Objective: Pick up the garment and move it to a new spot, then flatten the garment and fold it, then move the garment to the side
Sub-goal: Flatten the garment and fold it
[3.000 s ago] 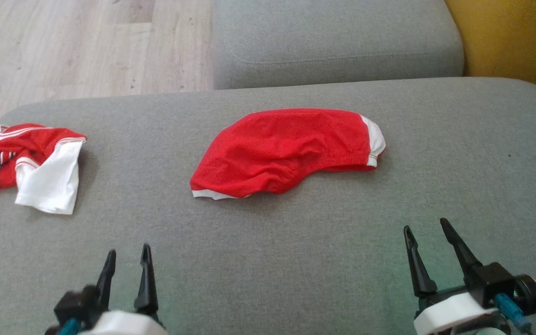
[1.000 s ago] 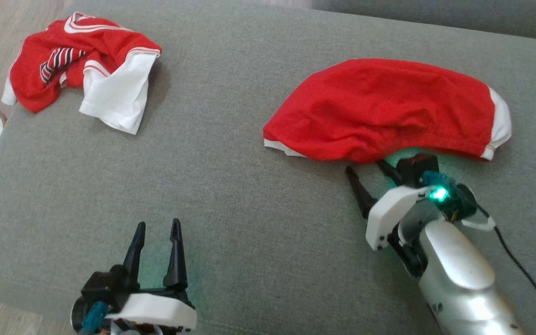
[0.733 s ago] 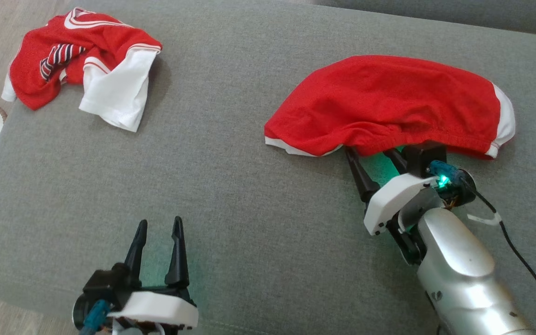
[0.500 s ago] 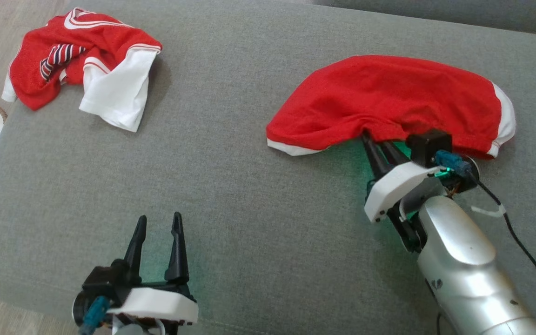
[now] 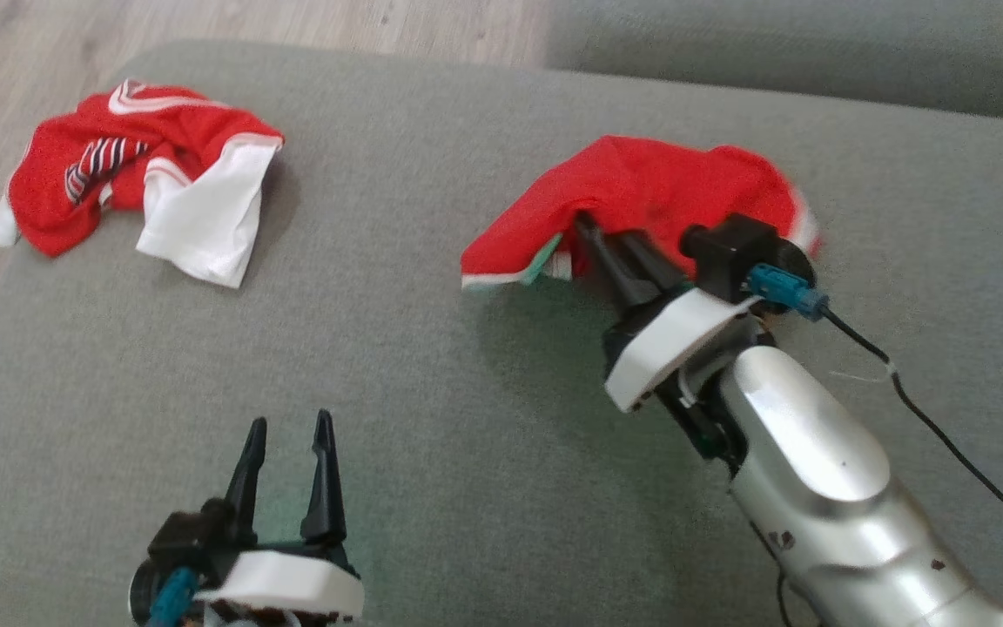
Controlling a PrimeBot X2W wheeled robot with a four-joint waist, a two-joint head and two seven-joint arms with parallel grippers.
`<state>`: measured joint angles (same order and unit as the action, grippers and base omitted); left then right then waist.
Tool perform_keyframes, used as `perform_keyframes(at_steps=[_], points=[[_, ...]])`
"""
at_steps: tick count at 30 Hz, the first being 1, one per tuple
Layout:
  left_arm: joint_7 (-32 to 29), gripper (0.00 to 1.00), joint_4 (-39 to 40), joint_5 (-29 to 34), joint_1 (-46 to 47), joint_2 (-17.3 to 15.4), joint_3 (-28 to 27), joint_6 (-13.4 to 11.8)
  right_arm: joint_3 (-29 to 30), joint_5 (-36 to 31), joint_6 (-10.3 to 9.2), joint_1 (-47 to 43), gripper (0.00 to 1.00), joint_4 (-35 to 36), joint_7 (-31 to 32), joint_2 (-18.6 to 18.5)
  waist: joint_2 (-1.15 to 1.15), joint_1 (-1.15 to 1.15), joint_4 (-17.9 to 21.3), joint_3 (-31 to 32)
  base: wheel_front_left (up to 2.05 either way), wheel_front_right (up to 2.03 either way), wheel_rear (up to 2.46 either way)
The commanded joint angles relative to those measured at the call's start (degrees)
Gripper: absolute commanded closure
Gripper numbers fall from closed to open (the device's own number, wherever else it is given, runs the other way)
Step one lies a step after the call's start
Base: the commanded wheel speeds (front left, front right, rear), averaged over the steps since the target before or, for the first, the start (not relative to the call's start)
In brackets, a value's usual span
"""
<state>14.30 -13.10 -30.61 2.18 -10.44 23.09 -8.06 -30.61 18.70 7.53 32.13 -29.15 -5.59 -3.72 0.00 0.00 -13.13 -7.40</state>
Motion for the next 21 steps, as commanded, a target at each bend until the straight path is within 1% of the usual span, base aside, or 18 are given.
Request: perform_keyframes(at_steps=[1, 4, 6, 8, 11, 15, 18, 21], points=[[0.7, 0.0, 1.28, 0.43, 0.31, -0.5, -2.25, 0.09, -1.39, 0.84, -0.04, 0.42, 1.0, 3.78, 0.78, 0.84, 0.0, 0.0, 1.39, 1.98, 0.0, 0.0, 0.0], [0.7, 0.0, 1.39, 0.39, -0.5, -0.78, -2.36, -0.02, -3.13, 2.19, -0.04, -0.73, 1.0, 10.19, 3.26, 0.84, 0.0, 0.0, 2.64, 4.17, 0.0, 0.0, 0.0], [0.68, 0.0, 1.6, 0.31, -1.11, -1.02, -2.43, -0.16, -3.24, 3.0, -0.04, -1.59, 1.0, 14.61, 4.94, 0.84, 0.0, 0.0, 3.57, 5.64, 0.0, 0.0, 0.0], [0.58, 0.0, 1.9, 0.17, -1.78, -1.29, -2.55, -0.39, -2.18, 3.92, -0.04, -2.83, 1.0, 18.65, 6.97, 0.84, 0.0, 0.0, 4.52, 7.05, 0.0, 0.0, 0.0], [0.35, 0.0, 2.56, 0.03, -2.61, -1.67, -2.64, -0.71, 1.67, 3.58, -0.04, -5.32, 1.0, 22.83, 11.17, 0.84, 0.0, 0.0, 5.79, 8.38, 0.0, 0.0, 0.0], [0.01, 0.0, 3.54, 0.0, -3.0, -1.82, -2.34, -0.9, 9.23, -0.08, -0.04, -9.72, 1.0, 23.42, 17.89, 0.84, 0.0, 0.0, 6.76, 8.41, 0.0, 0.0, 0.0], [-0.11, 0.0, 3.91, -0.01, -2.95, -1.77, -1.98, -0.83, 14.64, -2.79, -0.04, -12.95, 1.0, 21.2, 22.03, 0.84, 0.0, 0.0, 7.0, 7.63, 0.0, 0.0, 0.0], [-0.15, 0.0, 4.1, 0.05, -2.64, -1.69, -1.65, -0.76, 19.77, -5.72, -0.04, -15.19, 1.0, 18.51, 24.26, 0.84, 0.0, 0.0, 6.99, 6.28, 0.0, 0.0, 0.0]])
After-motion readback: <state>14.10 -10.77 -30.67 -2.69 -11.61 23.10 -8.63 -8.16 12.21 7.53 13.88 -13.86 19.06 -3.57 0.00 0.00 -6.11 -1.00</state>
